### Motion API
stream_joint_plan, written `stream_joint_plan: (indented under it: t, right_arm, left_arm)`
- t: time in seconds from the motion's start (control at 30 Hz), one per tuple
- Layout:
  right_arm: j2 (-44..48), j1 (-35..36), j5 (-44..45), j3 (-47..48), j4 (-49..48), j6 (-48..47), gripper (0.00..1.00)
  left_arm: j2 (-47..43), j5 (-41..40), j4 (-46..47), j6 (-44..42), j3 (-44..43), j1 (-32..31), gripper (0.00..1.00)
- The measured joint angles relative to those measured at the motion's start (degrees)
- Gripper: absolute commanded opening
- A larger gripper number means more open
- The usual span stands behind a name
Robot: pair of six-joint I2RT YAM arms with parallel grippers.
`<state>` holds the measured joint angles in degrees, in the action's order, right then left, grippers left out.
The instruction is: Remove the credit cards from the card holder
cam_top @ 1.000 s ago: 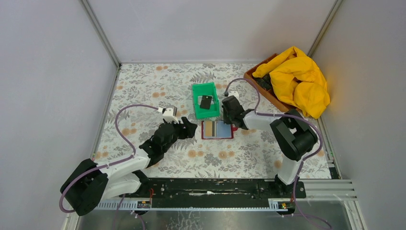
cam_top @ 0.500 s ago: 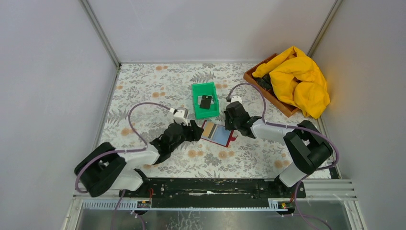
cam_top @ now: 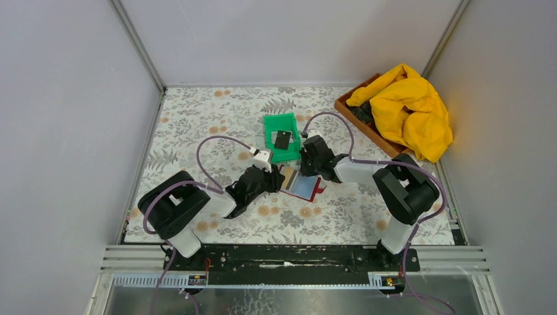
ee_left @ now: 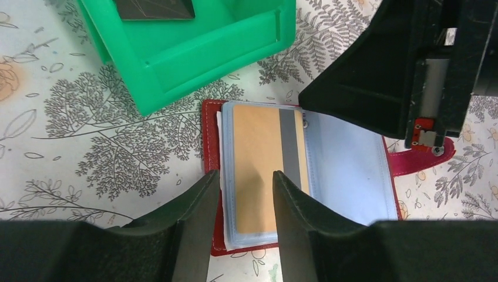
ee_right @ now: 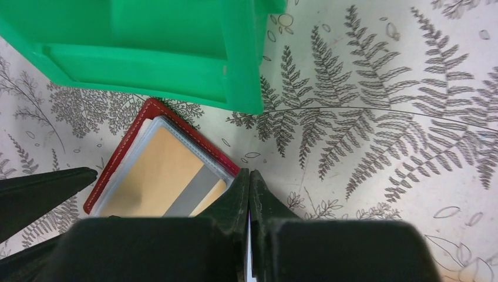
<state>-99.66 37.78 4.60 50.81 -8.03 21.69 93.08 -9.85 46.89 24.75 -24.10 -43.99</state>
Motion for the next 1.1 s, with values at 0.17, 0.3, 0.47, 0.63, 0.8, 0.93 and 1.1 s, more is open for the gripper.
stream_joint_plan:
  t: [0.17,0.3,0.47,0.63,0.8,0.93,1.1]
  right_arm:
    - [-1.7,0.0,-1.5,0.5,-0.4,-0.7,0.00]
    - [-1.7,0.5,-2.5,0.5,-0.5,-1.2,0.00]
    - [-1.4,1.4,-2.8,0.0,-0.8,-1.9,0.00]
    - [0.5,1.8,-3.6,-2.6,-1.6,-1.9,0.00]
    - [3.2,2.4,-4.2,-4.7,-1.5,-1.9,0.05]
    - [8.3,2.6,-1.6,-7.0,-1.7,-1.4,0.28]
    - [16.1,2.3,-1.8,-12.4,-4.3,-0.8,0.45]
  left_arm:
    - [2.6,1.5,1.2,0.2,-0.2,0.0,0.43]
    - [3.3,2.8,1.9,1.3,0.0,-0.1,0.43]
    - [3.3,3.3,4.1,2.9,1.9,-2.1,0.43]
    - [1.4,3.1,6.2,5.9,5.3,-6.3,0.43]
    - [-2.1,2.4,5.5,7.8,7.8,-7.9,0.43]
    - [-6.4,0.7,3.0,7.8,8.3,-8.1,0.43]
    - [-10.9,-1.6,-1.1,6.5,7.9,-8.1,0.43]
